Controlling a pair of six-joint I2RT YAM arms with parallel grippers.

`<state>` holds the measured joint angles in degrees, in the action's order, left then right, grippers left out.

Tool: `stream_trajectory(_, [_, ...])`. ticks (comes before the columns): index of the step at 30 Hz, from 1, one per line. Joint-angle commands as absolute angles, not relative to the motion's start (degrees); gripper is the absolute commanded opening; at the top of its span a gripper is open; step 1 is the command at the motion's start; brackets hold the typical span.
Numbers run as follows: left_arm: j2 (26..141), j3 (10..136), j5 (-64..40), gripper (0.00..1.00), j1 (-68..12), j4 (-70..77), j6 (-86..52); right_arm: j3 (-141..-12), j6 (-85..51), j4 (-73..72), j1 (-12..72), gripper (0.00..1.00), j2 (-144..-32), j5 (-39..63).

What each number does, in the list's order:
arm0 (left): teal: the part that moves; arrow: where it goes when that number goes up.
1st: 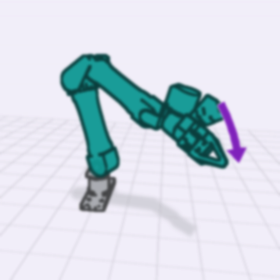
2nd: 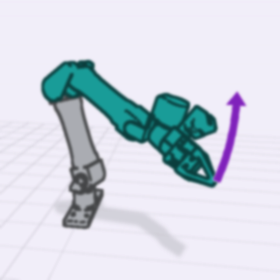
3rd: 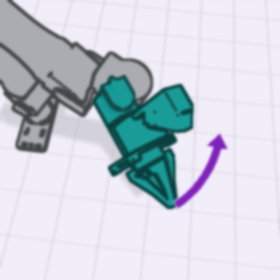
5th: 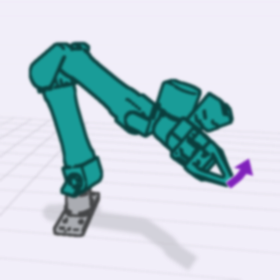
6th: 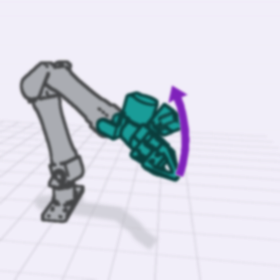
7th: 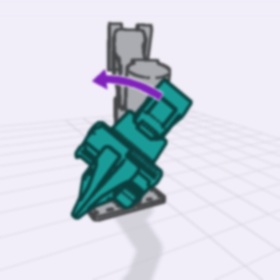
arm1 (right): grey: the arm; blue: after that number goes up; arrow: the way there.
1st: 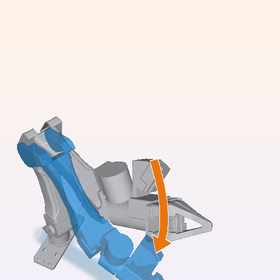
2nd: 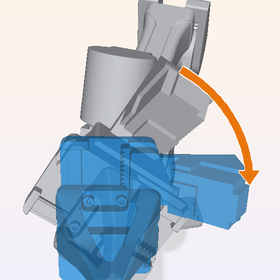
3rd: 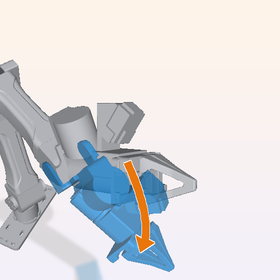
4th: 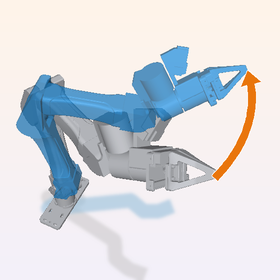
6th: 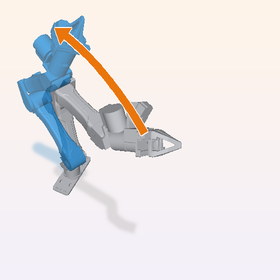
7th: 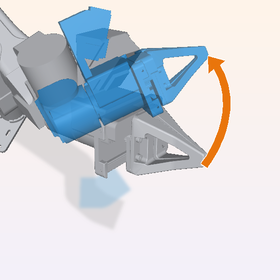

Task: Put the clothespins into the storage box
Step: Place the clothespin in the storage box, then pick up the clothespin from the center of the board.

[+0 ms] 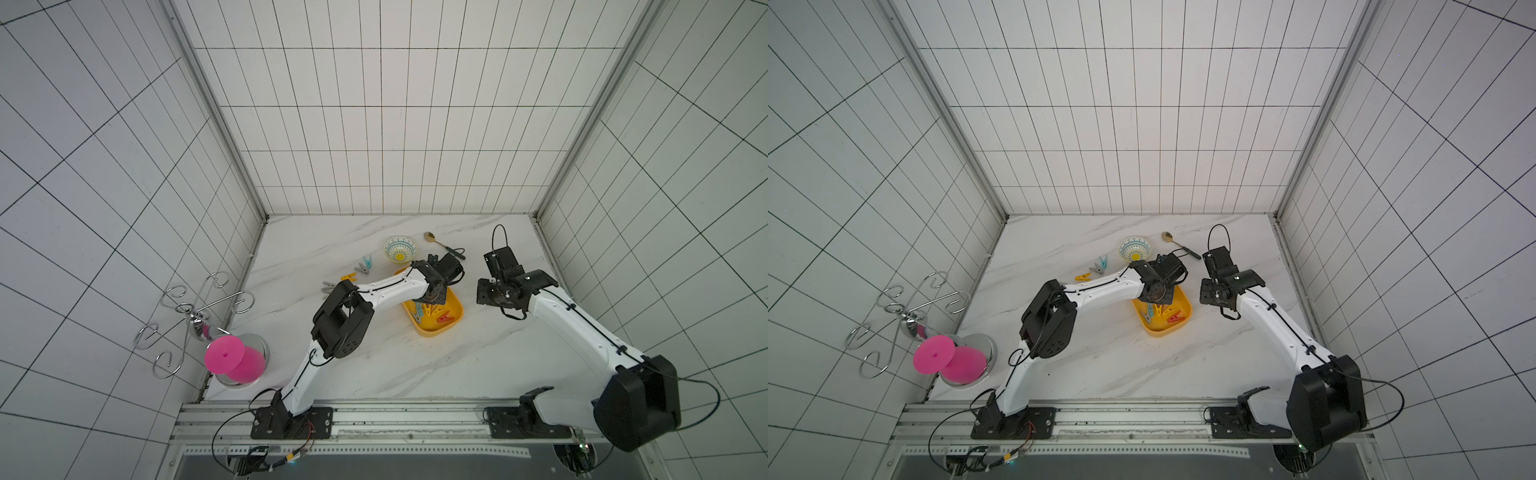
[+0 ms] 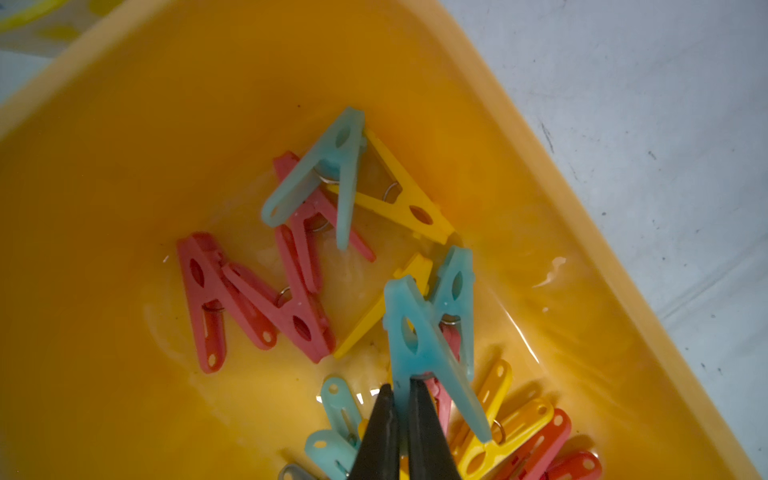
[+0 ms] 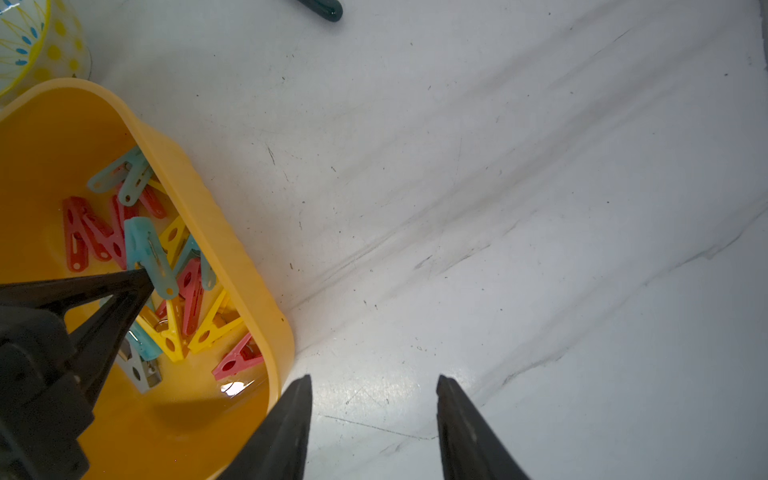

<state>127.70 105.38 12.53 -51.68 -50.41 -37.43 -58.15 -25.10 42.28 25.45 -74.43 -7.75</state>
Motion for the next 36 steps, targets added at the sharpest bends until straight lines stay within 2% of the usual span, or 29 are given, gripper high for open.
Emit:
stream_trajectory(1, [129.20, 107.18, 12.68, 0.13, -51.15, -50.95, -35.71, -56.29, -24.87, 43.00, 25.22, 0.52, -72.87, -7.38])
stream_trajectory(8, [125.82, 107.19, 11.44, 0.18, -50.81, -51.67, -34.72, -56.67, -24.70, 43.76, 25.24, 0.52, -72.16, -7.45])
stream_trajectory(13, [117.47, 102.56, 13.14, 0.24, -50.45, -51.70, -35.36, -56.67, -24.46, 44.02, 25.22, 0.52, -71.81, -7.65])
stream_trajectory(19, [104.25, 88.10, 15.47, 0.32, -47.74, -49.40, -38.56, -57.28, -24.26, 43.84, 25.46, 0.52, -72.56, -6.51])
stream_trajectory(29, [82.27, 62.63, 14.71, 0.34, -37.12, -47.68, -43.43, -60.83, -24.35, 43.44, 29.87, 0.52, -76.27, -6.94])
stream_trajectory(36, [74.78, 50.20, 14.52, 0.36, -30.41, -46.13, -47.17, -62.94, -24.52, 43.03, 31.70, 0.52, -78.54, -6.75])
